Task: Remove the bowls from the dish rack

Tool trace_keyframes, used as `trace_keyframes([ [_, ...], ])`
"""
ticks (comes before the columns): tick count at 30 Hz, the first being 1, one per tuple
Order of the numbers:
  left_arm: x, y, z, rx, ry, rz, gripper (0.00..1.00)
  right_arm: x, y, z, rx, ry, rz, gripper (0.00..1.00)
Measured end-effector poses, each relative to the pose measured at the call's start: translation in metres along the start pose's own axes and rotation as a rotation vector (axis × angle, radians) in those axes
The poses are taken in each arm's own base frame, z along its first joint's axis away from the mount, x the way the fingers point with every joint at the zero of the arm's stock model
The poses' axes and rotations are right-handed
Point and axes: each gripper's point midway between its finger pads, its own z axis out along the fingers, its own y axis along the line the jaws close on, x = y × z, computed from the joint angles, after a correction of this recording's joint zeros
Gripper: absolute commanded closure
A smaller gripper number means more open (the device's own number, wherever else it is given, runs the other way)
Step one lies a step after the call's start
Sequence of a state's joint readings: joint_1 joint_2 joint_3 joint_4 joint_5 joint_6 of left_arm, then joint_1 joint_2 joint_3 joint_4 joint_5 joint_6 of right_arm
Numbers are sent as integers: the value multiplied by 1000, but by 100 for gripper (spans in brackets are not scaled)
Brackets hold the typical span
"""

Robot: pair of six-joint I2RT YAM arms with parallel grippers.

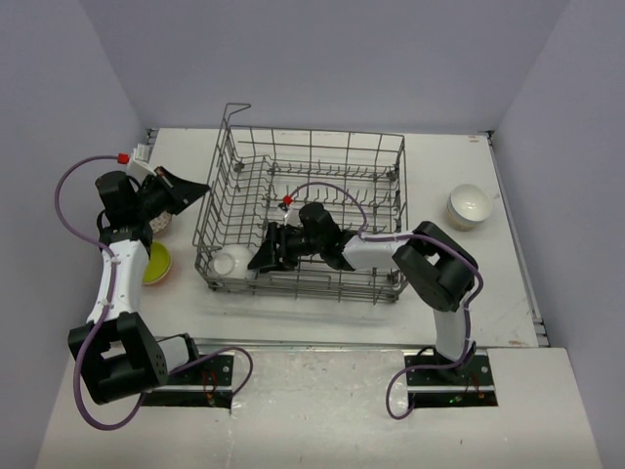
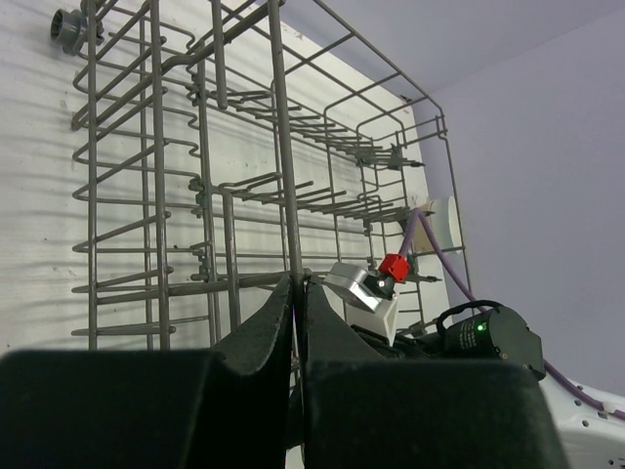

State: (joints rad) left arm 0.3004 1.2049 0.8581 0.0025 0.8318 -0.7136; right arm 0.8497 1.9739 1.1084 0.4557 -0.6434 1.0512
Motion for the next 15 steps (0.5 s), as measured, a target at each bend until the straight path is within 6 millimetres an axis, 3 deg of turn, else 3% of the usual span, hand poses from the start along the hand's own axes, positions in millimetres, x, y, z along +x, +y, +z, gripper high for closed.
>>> trace_keyframes([
  [10, 0, 0, 0, 0, -2, 1, 100, -6, 20, -6, -47, -27, -46, 38],
  [15, 0, 0, 0, -1, -2, 1, 100, -6, 21, -6, -50, -21, -73, 38],
])
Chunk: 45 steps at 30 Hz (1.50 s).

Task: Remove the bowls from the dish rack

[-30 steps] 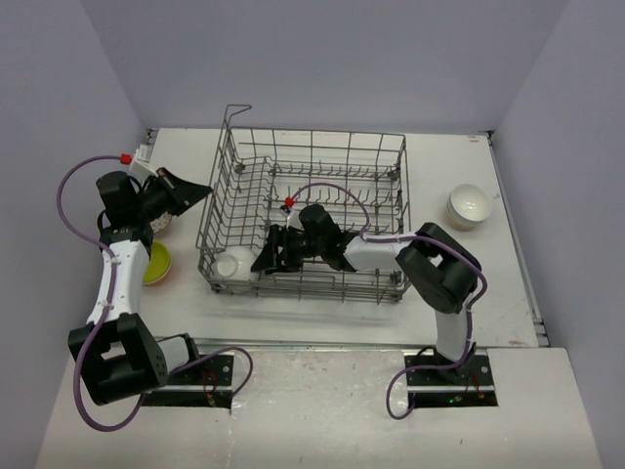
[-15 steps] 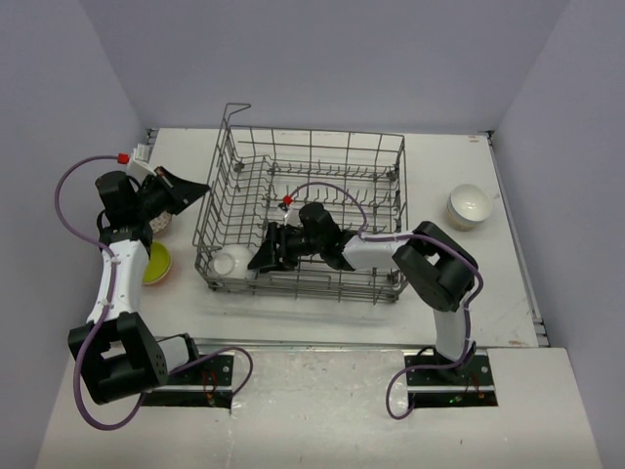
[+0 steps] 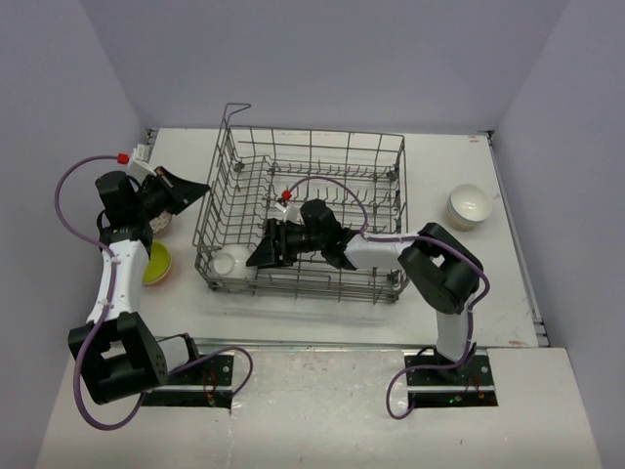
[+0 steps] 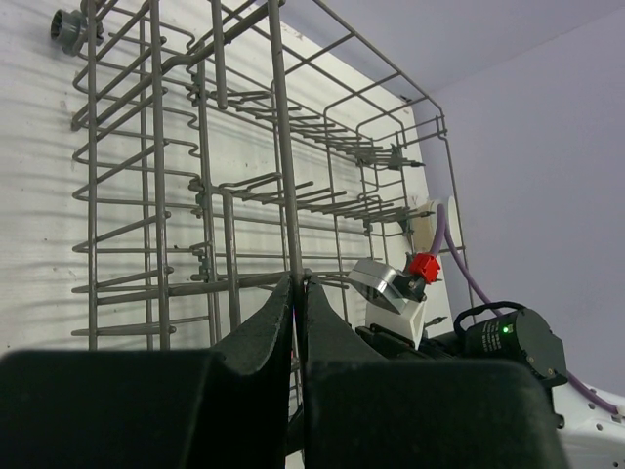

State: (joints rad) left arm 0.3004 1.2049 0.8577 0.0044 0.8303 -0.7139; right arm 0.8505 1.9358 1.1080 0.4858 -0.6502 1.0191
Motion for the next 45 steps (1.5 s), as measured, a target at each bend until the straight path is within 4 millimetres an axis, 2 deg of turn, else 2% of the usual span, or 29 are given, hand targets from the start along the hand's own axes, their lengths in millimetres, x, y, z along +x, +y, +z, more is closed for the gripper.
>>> trace_keyframes([
  [7, -1, 1, 0, -3, -4, 1, 100, 2, -5, 1, 28, 36, -48, 39],
  [19, -2, 1, 1, 3, -13, 7, 100, 10, -24, -2, 103, 100, -204, 38],
  [27, -2, 1, 2, 6, -17, 9, 100, 8, -22, -3, 112, 89, -227, 38],
  [32, -3, 2, 2, 6, -17, 9, 100, 0, -13, -3, 122, 81, -247, 38],
  [40, -3, 2, 3, 8, -17, 8, 100, -19, 28, -5, 66, 33, -316, 38],
  [45, -3, 2, 3, 9, -17, 8, 100, -19, 28, -4, 73, 40, -318, 38],
])
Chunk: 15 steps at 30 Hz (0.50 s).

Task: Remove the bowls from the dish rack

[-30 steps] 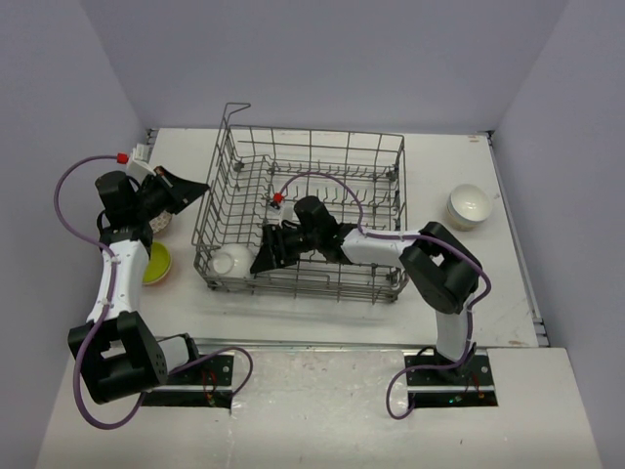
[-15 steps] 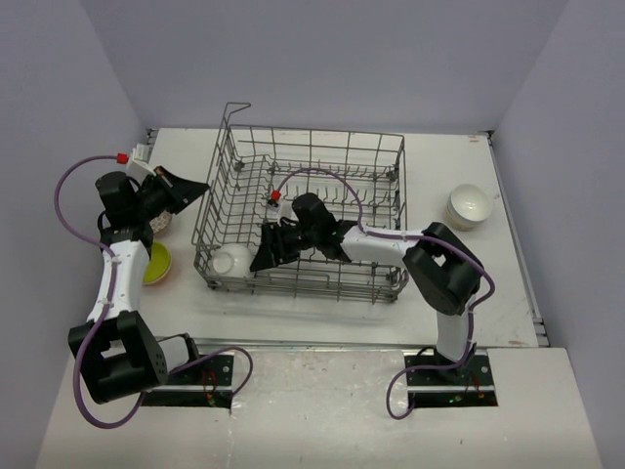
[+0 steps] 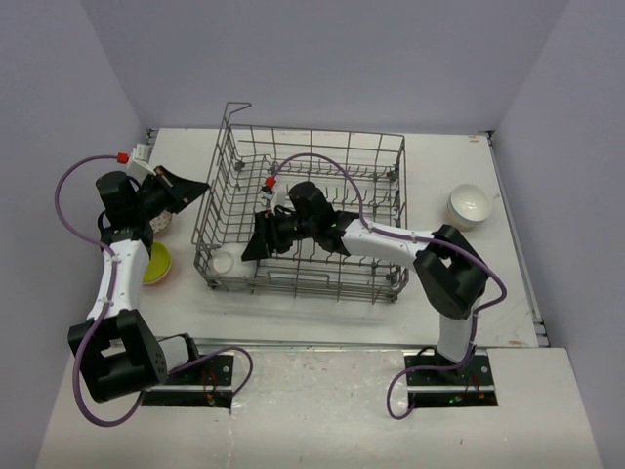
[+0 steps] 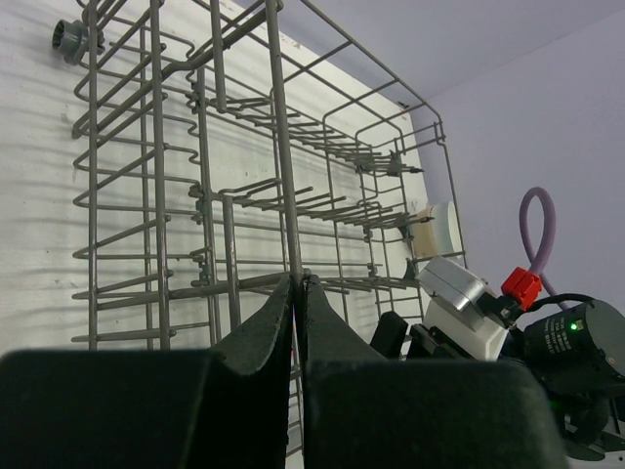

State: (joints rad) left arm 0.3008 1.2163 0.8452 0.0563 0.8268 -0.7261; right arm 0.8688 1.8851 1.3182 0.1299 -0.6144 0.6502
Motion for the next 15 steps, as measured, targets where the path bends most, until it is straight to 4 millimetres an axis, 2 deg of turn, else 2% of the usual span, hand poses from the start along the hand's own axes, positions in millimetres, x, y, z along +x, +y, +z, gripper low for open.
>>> trace_keyframes([
  [7, 0, 0, 1, 5, 2, -8, 100, 12, -16, 6, 43, 37, 16, 38],
  [15, -1, 0, 2, 7, 3, -12, 100, 37, -41, 17, 101, 109, 33, 37],
])
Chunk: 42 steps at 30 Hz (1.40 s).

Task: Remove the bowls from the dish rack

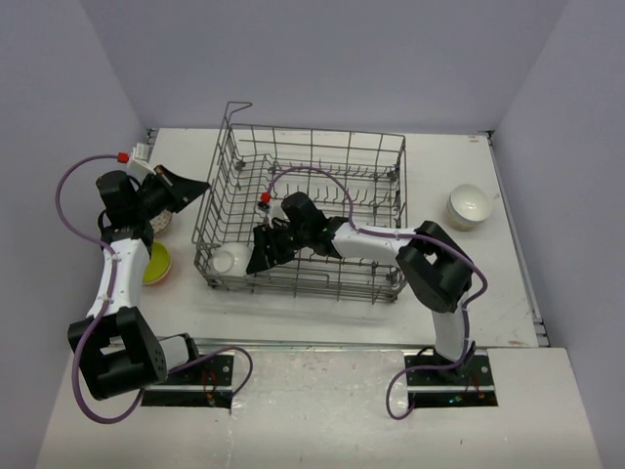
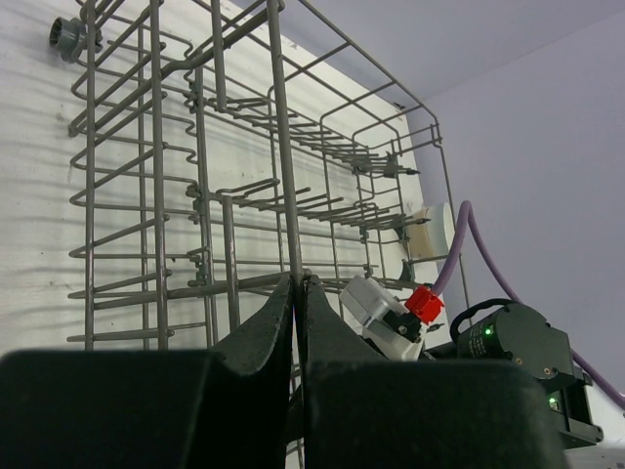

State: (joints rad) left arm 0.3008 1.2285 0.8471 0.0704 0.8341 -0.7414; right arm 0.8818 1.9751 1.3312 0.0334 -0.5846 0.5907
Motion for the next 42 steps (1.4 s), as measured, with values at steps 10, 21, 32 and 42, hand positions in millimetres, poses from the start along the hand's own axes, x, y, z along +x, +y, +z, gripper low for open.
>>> trace_keyframes([
  [10, 0, 0, 0, 1, -1, 1, 100, 3, -4, 5, -5, 10, 1, 33],
  [21, -5, 3, 2, -8, -18, 10, 100, -4, 4, 8, -70, 23, 41, 33],
  [32, -9, 7, 0, -23, -35, 9, 100, -2, 22, 9, -177, 55, 81, 34],
  [42, -9, 7, 0, -23, -35, 9, 100, -3, 11, 12, -89, 44, 82, 34],
])
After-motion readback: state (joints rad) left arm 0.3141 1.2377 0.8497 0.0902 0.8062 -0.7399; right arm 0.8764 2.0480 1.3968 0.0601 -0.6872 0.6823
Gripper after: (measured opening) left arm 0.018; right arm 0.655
